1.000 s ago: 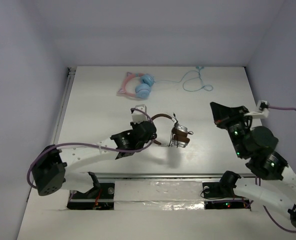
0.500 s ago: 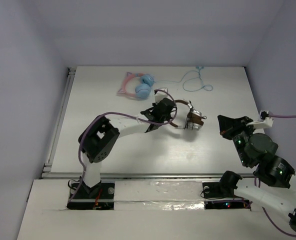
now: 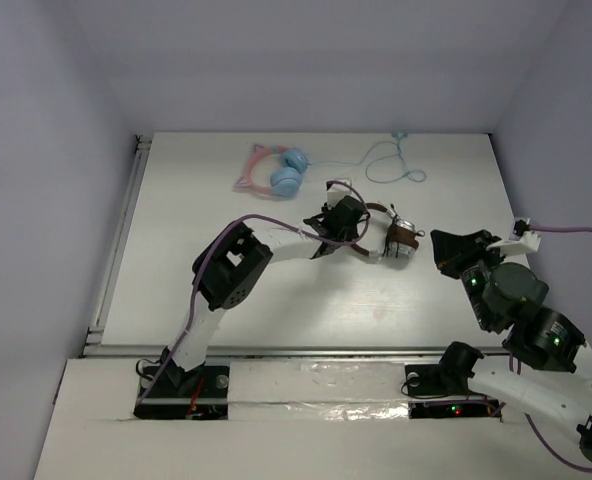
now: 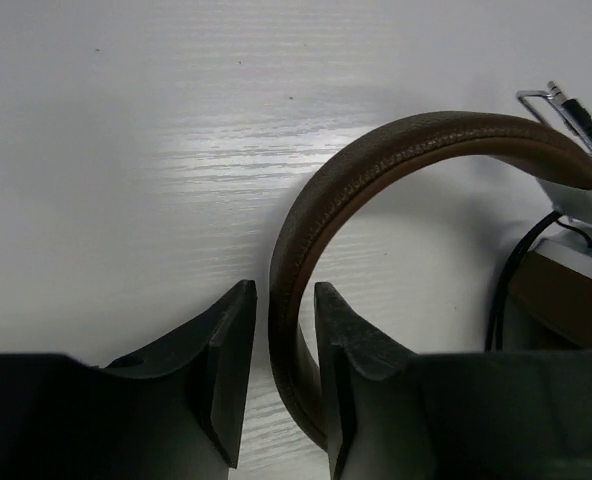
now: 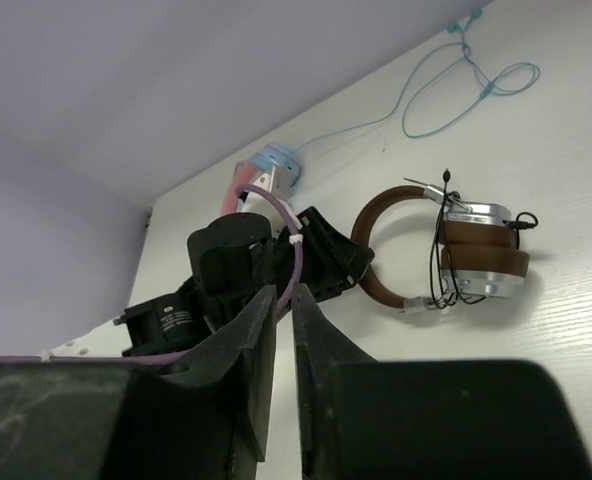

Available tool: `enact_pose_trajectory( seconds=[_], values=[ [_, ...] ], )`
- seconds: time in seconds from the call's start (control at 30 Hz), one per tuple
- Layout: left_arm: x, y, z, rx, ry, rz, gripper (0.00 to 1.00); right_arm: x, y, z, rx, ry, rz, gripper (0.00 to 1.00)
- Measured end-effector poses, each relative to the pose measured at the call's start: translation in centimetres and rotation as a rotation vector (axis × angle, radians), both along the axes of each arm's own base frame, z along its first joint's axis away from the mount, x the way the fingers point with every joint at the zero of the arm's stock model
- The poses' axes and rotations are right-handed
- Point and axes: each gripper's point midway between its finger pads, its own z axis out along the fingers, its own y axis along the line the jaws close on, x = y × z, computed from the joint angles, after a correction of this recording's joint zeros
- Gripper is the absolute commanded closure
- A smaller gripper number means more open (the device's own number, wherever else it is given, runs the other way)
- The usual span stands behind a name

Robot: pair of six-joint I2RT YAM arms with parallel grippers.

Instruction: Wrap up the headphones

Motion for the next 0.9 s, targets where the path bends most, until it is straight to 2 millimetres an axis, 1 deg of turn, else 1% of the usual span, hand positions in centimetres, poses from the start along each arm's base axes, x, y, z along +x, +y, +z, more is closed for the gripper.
enact_pose_trajectory(
  seconds=[0.03,0.07,0.1,0.13,0.17,0.2,0.23,0.27,0.3,0.33,0.37,0.4,0.43,0.5,0.53,0.6,0.67,0.73,0.77,0.83,0.9],
  values=[
    [0.0,0.0,0.1,-0.005,-0.004,0.003,0.60,0.0,0.0,0.0,0.001,-0.001,0.000,0.76],
    [0.0,0.1,0.1,-0.008,-0.009,0.002,0.55,0.0,0.0,0.0,0.001,-0.002,0.000,0.66],
    [-0.1,0.3,0.2,-0.014,-0.012,0.006,0.50,-0.1,-0.1,0.1,0.004,-0.002,0.000,0.62],
    [-0.3,0.5,0.3,-0.016,-0.015,0.006,0.43,-0.1,-0.1,0.1,0.002,-0.004,0.002,0.58],
    [-0.6,0.9,0.4,-0.014,-0.018,0.004,0.39,-0.2,-0.2,0.1,0.003,-0.005,0.002,0.51],
    [-0.8,1.1,0.8,-0.015,-0.023,0.000,0.35,-0.3,-0.3,0.2,0.005,-0.005,0.004,0.47],
    [-1.1,1.5,1.4,-0.019,-0.030,-0.003,0.28,-0.4,-0.4,0.4,0.006,-0.008,0.003,0.43],
    [-1.3,1.8,2.2,-0.024,-0.043,-0.008,0.25,-0.6,-0.6,0.7,0.010,-0.012,0.004,0.31],
    [-1.6,2.1,3.3,-0.038,-0.058,-0.014,0.20,-0.8,-0.9,1.2,0.018,-0.021,0.005,0.23],
    [-1.8,2.2,4.9,-0.055,-0.080,-0.020,0.14,-1.0,-1.2,1.7,0.029,-0.030,0.003,0.10],
    [-2.0,2.4,6.7,-0.077,-0.108,-0.027,0.13,-1.3,-1.6,2.3,0.038,-0.042,0.004,0.00],
    [-2.1,2.5,8.8,-0.104,-0.141,-0.032,0.12,-1.7,-2.0,3.1,0.052,-0.055,0.004,0.00],
    [-2.3,2.7,11.2,-0.136,-0.179,-0.039,0.07,-2.0,-2.5,3.9,0.066,-0.070,0.002,0.00],
    [-3.0,3.3,16.1,-0.206,-0.258,-0.049,0.06,-2.9,-3.6,5.5,0.100,-0.101,-0.002,0.00],
    [-3.5,3.9,18.8,-0.247,-0.301,-0.051,0.02,-3.2,-4.1,6.3,0.119,-0.116,-0.007,0.00],
    [-4.8,5.2,23.4,-0.322,-0.376,-0.056,0.01,-3.8,-5.1,7.3,0.143,-0.136,-0.013,0.00],
    [-6.3,7.0,27.2,-0.388,-0.441,-0.057,0.01,-4.3,-5.6,7.8,0.156,-0.147,-0.014,0.00],
    [-7.9,8.9,29.8,-0.439,-0.488,-0.055,0.01,-4.7,-6.0,8.0,0.157,-0.148,-0.010,0.00],
    [-8.6,9.8,30.6,-0.455,-0.504,-0.055,0.01,-4.8,-6.1,8.0,0.156,-0.149,-0.006,0.00],
    [-10.1,11.7,31.6,-0.485,-0.530,-0.053,0.01,-5.2,-6.4,8.2,0.158,-0.152,0.000,0.00],
    [-11.5,13.6,32.1,-0.504,-0.547,-0.051,0.01,-5.7,-6.9,8.6,0.169,-0.161,0.006,0.00]
  ],
)
